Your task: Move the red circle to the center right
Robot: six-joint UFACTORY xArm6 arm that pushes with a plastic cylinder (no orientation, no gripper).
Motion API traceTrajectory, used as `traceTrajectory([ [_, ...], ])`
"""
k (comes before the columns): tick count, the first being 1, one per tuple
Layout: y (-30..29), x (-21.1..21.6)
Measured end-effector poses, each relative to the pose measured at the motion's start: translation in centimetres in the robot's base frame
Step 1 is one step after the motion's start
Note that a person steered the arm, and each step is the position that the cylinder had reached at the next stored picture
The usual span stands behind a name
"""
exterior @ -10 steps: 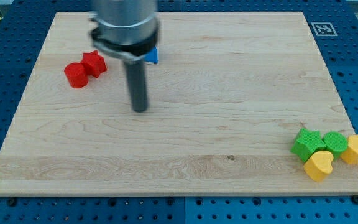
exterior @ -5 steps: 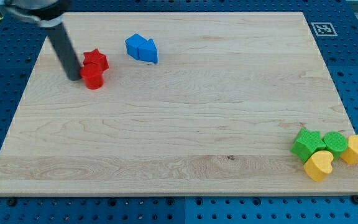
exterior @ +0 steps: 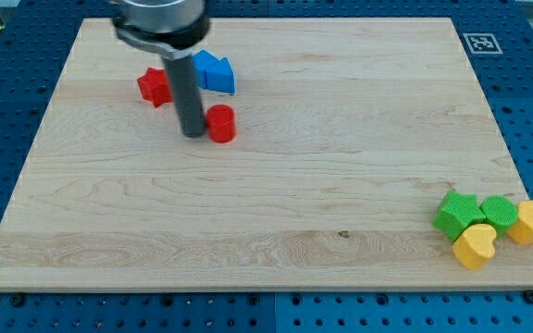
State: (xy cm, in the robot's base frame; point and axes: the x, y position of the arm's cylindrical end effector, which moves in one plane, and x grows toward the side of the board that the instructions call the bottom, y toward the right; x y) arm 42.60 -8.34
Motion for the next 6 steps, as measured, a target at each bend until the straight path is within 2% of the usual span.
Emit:
traceTrajectory([
  [3, 13.3, -1.6],
  [5, 24.2, -4.9],
  [6, 27.2, -6.6],
])
